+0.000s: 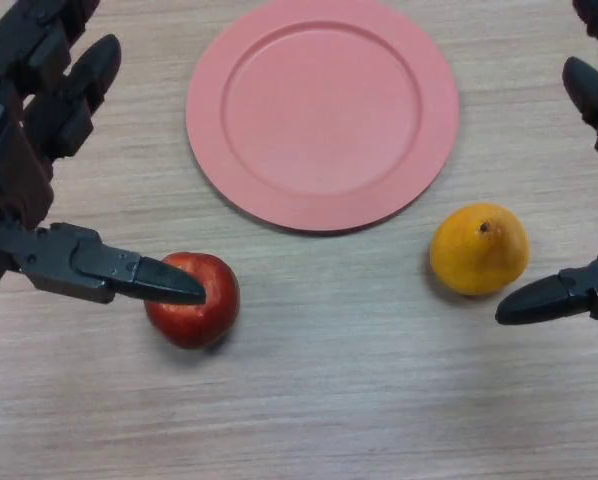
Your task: Pick up the red apple and place it on the plate
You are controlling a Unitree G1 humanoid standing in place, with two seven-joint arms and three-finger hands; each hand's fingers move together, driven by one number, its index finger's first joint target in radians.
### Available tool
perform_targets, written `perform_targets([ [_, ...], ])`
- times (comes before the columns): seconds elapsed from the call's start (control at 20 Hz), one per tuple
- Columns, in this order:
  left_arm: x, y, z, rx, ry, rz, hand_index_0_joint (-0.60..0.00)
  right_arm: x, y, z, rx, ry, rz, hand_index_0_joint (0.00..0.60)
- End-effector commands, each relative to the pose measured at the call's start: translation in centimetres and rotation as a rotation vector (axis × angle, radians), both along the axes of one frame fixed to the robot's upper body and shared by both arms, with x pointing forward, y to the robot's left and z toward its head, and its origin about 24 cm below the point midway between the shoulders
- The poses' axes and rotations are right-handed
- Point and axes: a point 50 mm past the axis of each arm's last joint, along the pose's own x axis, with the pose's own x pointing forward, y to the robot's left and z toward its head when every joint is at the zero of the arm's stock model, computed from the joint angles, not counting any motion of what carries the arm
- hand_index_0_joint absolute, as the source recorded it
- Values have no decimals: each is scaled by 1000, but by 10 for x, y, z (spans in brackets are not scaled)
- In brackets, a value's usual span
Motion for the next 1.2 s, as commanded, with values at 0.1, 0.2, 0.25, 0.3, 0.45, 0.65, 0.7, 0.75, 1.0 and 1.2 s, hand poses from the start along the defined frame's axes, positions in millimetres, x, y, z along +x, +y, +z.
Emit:
perform_targets([
  [0.1,-10,6,29,50,-225,28,0,-12,-4,33,-47,-233,-28,0],
  [0.2,-9,5,26,55,-209,25,0,-10,-5,30,-48,-233,-30,0],
  [0.25,-9,5,25,59,-205,24,0,-10,-5,29,-47,-232,-31,0],
  [0.3,-8,4,23,60,-191,22,0,-9,-7,28,-37,-225,-39,0],
  [0.45,-3,2,16,78,-181,14,0,-7,-8,28,-31,-226,-51,0],
  [0.65,-14,12,-1,122,-195,42,0,4,-6,24,-33,-220,-52,0],
  [0.7,-18,20,-10,135,-202,78,0,8,-3,22,-26,-209,-42,0],
  [0.75,-20,24,-15,146,-204,92,0,10,-2,22,-27,-209,-39,0],
  [1.0,-6,37,-71,146,-90,142,0,15,5,13,26,-165,-3,0],
  [1.2,16,32,-101,142,-30,116,0,15,5,16,48,-195,-15,0],
])
